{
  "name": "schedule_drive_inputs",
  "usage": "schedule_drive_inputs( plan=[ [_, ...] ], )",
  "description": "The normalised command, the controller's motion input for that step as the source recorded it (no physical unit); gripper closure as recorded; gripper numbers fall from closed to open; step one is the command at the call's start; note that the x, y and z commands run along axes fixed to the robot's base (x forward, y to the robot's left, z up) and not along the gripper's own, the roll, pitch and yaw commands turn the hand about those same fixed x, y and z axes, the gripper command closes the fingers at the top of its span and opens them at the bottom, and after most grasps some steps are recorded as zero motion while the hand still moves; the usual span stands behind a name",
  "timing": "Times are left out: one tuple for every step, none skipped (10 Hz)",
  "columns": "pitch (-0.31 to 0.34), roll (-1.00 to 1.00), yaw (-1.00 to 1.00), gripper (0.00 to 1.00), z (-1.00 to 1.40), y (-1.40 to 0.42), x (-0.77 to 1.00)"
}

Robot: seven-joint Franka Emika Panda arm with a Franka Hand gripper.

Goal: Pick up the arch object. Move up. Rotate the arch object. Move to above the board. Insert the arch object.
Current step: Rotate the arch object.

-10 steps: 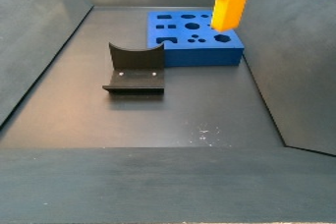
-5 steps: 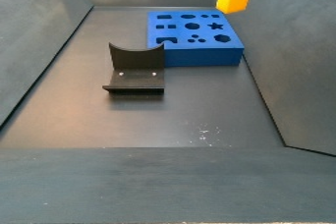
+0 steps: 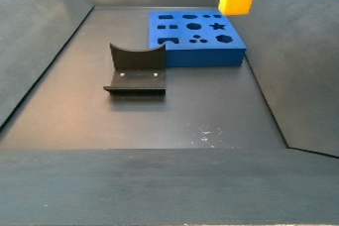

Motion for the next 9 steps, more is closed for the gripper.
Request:
schedule_drive_inputs(
  plan=[
    [0.008,-0.01,-1.0,1.0,-0.04,0.02,0.03],
    [0.008,-0.01,-1.0,1.0,-0.03,0.02,0.04],
    [0.008,-0.02,-1.0,1.0,-0.03,0.02,0.04],
    [0.008,-0.02,-1.0,1.0,-0.03,0.02,0.04],
    [0.009,-0.02,-1.0,1.0,-0.03,0.02,0.04],
    [0.01,-0.02,-1.0,1.0,-0.03,0.02,0.04],
    [0.011,-0.02,-1.0,1.0,-0.03,0.02,0.04],
    [0.012,-0.02,-1.0,1.0,-0.03,0.02,0.04],
    [0.013,-0.03,-1.0,1.0,-0.03,0.02,0.04]
  ],
)
